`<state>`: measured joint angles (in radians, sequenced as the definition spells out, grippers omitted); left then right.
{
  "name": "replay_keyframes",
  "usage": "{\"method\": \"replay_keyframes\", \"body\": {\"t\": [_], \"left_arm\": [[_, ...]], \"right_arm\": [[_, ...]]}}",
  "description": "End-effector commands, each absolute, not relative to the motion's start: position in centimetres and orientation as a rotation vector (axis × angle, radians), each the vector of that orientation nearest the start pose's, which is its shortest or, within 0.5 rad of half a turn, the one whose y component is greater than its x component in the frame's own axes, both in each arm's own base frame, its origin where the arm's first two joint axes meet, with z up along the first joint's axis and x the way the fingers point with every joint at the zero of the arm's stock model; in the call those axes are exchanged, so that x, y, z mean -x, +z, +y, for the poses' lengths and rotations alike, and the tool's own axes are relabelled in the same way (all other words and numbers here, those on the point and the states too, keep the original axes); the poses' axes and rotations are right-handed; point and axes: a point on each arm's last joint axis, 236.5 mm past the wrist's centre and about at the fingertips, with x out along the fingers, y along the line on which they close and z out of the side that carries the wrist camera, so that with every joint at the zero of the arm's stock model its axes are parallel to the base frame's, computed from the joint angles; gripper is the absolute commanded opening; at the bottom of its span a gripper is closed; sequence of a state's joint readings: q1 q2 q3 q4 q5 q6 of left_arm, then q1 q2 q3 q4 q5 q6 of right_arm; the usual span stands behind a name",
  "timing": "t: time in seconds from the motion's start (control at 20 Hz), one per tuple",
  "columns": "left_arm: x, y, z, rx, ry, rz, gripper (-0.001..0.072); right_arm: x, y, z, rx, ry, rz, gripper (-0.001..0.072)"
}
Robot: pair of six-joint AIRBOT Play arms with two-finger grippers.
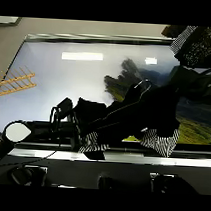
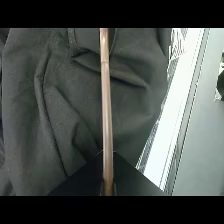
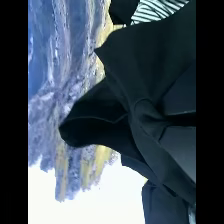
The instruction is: Fold the clothes and pants, and hang the long-sleeved shirts on hangers.
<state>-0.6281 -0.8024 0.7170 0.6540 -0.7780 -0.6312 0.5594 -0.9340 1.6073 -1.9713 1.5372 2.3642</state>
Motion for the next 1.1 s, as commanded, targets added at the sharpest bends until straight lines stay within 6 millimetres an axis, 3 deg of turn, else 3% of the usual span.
{"method": "replay_keyframes", "body": {"t": [0.0, 0.2, 0.5, 1.05], "left_arm": [[-21.2, 12.3, -31.8, -0.124, -1.228, 0.496, 0.0018], [-21.8, 13.1, -32.4, -0.065, -1.206, 0.475, 0.0018], [-21.9, 13.1, -33.8, -0.039, -1.203, 0.457, 0.0019], [-22.5, 13.6, -34.4, -0.011, -1.174, 0.435, 0.0019]], "right_arm": [[-30.9, 26.9, 9.3, -0.316, -0.122, 0.798, 0.0027], [-32.1, 26.2, 13.3, -0.336, 0.011, 0.822, 0.0027], [-32.2, 26.2, 13.6, -0.320, 0.031, 0.822, 0.0027], [-31.3, 26.4, 16.8, -0.317, 0.187, 0.849, 0.0027]]}}
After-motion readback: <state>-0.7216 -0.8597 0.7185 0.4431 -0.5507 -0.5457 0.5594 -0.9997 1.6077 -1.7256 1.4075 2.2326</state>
